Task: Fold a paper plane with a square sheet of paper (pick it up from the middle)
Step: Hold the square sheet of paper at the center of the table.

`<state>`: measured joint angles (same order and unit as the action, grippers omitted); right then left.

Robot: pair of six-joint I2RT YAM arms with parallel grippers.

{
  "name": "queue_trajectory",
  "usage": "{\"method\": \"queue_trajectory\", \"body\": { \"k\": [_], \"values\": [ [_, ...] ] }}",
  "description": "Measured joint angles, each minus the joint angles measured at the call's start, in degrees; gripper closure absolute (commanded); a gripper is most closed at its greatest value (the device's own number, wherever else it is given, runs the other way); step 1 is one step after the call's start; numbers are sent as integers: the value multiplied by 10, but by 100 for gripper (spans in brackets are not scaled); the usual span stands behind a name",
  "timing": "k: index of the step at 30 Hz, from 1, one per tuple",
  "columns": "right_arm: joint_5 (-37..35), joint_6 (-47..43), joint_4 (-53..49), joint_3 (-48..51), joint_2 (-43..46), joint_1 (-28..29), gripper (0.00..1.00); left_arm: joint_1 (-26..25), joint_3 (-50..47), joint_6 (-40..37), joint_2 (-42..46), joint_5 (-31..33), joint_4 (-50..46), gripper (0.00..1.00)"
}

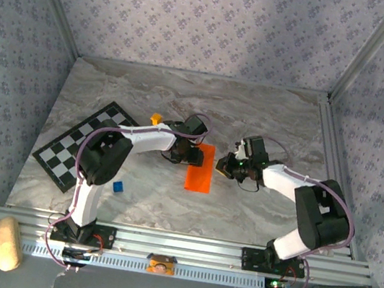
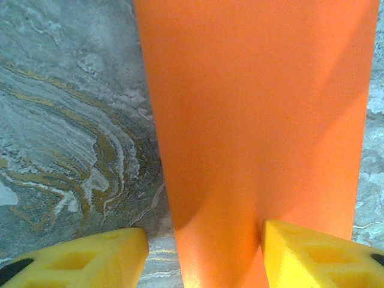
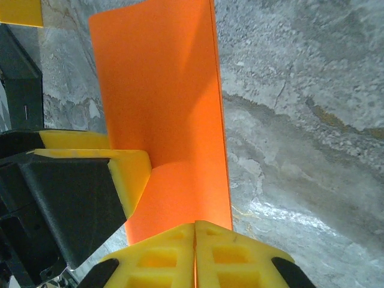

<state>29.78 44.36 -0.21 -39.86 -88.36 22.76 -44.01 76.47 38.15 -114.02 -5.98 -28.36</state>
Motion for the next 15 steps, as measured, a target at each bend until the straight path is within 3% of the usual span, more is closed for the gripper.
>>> {"method": "queue_trajectory", "body": {
  "k": [15],
  "values": [
    [-15, -15, -13, -61, -73, 40, 100, 0, 0, 0, 0, 0, 0, 44]
  ]
}}
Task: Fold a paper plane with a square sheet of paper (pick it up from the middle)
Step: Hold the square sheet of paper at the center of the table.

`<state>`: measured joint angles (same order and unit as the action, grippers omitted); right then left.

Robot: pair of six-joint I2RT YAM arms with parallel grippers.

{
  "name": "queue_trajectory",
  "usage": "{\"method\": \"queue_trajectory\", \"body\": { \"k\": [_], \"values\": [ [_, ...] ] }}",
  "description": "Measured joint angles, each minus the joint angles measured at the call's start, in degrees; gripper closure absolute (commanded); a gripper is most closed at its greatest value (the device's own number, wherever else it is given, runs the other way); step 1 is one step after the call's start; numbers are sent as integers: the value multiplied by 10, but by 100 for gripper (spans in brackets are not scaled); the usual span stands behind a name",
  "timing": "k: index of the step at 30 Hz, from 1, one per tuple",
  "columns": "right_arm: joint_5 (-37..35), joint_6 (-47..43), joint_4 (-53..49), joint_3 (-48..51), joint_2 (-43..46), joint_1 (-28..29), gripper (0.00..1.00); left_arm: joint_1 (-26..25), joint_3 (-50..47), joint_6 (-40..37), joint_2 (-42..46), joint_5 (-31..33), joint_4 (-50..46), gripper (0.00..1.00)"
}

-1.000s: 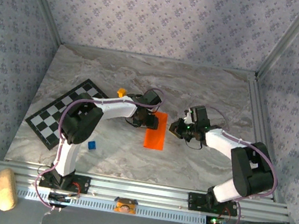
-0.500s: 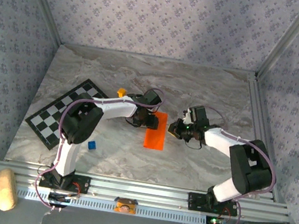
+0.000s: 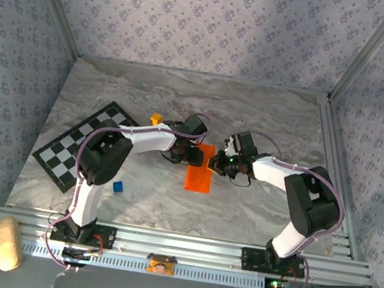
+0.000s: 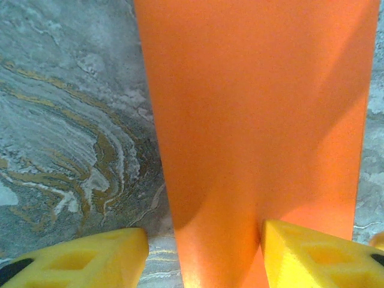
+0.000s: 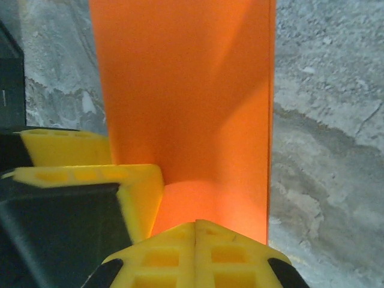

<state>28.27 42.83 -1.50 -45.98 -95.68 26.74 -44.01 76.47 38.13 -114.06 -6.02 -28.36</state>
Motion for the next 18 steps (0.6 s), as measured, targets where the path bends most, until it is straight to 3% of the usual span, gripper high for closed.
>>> {"method": "queue_trajectory", "body": {
  "k": [6, 13, 18],
  "values": [
    [-22, -5, -18, -7, -5, -6, 100, 0, 0, -2, 0, -1, 0, 44],
    [-59, 2, -23, 33, 73, -78, 100, 0, 0, -2, 0, -1, 0, 44],
    [-54, 2, -21, 42, 85, -86, 100, 0, 0, -2, -1, -1, 0, 44]
  ]
}}
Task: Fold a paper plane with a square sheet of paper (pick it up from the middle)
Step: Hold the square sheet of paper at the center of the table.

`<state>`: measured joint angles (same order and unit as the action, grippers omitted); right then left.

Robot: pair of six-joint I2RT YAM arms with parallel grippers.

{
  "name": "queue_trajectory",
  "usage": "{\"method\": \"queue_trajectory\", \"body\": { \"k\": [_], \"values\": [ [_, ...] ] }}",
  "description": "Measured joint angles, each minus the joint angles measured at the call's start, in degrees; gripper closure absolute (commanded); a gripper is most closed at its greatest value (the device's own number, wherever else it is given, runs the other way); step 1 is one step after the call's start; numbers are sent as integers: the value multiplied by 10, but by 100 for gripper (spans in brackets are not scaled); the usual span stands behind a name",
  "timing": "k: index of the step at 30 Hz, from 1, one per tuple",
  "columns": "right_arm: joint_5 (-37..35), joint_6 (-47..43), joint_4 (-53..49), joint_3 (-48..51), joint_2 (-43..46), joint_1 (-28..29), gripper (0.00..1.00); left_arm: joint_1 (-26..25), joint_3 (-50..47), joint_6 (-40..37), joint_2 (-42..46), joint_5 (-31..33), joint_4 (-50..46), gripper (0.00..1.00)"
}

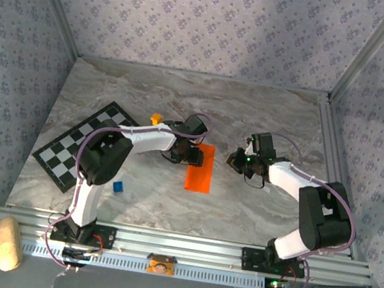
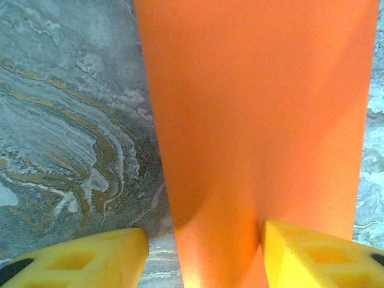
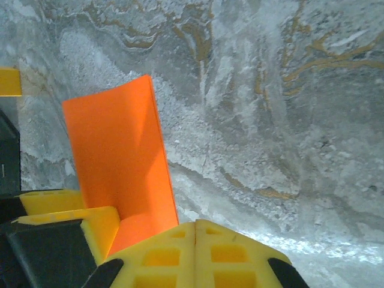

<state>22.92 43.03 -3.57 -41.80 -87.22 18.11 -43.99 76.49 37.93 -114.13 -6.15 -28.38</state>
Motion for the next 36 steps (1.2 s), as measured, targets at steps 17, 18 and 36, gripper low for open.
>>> {"method": "queue_trajectory", "body": {
  "k": [17, 18, 36],
  "values": [
    [39, 0, 13, 0, -25, 20, 100, 0, 6, -5, -4, 0, -6, 43],
    [42, 0, 15, 0, -26, 21, 100, 0, 6, -6, -4, 0, -6, 43],
    [54, 0, 21, -10, -40, 39, 100, 0, 13, -11, -7, 0, -15, 44]
  ]
}}
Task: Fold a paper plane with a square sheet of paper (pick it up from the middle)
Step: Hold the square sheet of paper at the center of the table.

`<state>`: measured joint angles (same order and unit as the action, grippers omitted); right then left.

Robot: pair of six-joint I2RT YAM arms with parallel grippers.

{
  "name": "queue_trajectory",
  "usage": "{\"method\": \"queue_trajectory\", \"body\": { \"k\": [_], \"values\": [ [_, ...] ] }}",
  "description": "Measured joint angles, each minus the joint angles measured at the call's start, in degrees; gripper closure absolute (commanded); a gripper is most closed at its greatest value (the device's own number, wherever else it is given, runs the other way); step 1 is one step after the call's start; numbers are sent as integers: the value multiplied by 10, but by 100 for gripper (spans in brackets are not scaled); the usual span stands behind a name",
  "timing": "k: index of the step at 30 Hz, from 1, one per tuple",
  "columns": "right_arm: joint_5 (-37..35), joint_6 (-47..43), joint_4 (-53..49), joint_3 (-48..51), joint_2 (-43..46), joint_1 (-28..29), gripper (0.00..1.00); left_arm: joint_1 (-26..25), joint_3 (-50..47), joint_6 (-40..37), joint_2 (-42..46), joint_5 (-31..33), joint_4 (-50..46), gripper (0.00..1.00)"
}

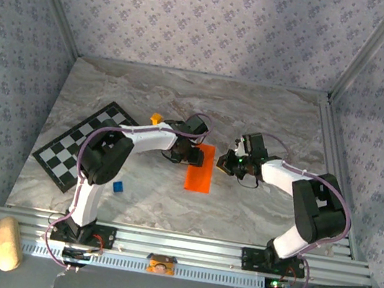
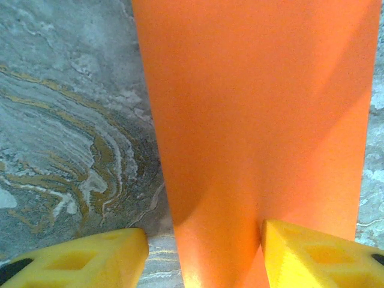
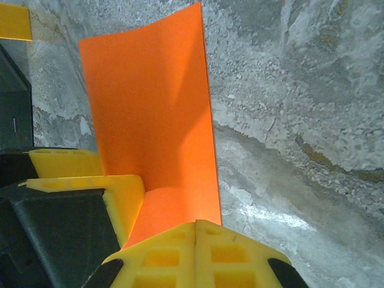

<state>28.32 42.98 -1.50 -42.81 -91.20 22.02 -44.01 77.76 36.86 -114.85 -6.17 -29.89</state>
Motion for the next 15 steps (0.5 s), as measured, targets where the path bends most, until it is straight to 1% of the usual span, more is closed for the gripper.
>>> {"method": "queue_trajectory", "body": {
  "k": [15],
  "values": [
    [0, 0, 0, 0, 0, 0, 99, 0, 5, -4, -4, 0, -6, 44]
  ]
}}
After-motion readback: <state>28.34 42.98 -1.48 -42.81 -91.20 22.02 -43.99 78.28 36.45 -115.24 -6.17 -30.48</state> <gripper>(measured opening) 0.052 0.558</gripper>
